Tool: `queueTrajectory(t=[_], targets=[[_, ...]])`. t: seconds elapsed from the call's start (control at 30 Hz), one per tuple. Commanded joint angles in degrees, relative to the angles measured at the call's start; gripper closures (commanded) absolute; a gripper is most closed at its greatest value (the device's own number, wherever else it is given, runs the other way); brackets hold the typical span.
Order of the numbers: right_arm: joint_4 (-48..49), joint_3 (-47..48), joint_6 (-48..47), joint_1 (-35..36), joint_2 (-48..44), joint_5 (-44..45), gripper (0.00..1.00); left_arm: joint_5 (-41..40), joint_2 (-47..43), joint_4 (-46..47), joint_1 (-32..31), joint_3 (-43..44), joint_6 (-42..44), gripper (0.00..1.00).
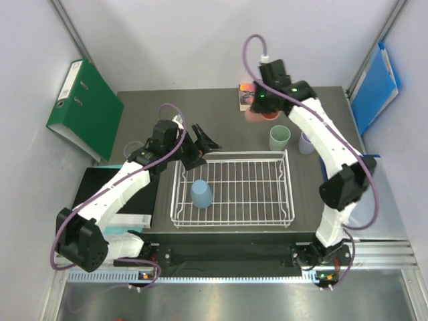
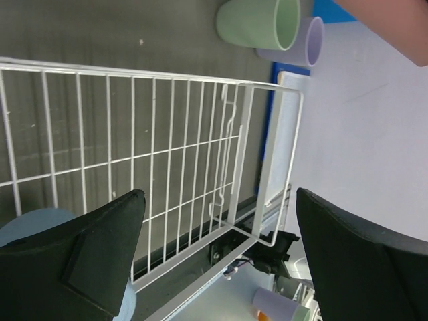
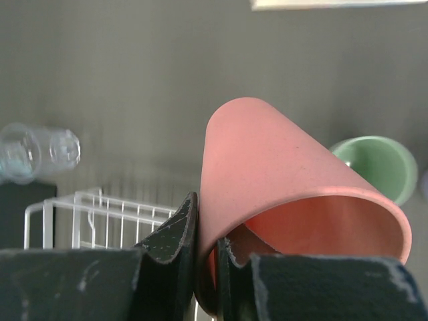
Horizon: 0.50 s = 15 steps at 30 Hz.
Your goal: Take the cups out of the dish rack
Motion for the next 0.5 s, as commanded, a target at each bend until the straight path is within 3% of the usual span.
queueTrajectory(t=[0.0,0.23,0.47], targets=[[-6.5,8.8,-2.6,4.9,4.9,-0.3,1.00,-3.5,-2.0,-4.2,0.0,2.4,3.2,0.02],[-15.7,17.1,-0.9,5.5,13.7,6.7,1.00,-7.9,-1.9,-9.3,0.0,5.5,6.2,0.02],[-17.5,18.8,1.4,4.9,18.6,2.8,1.00,-7.1,-0.1,-8.7,0.0,5.1,6.3,0.02]])
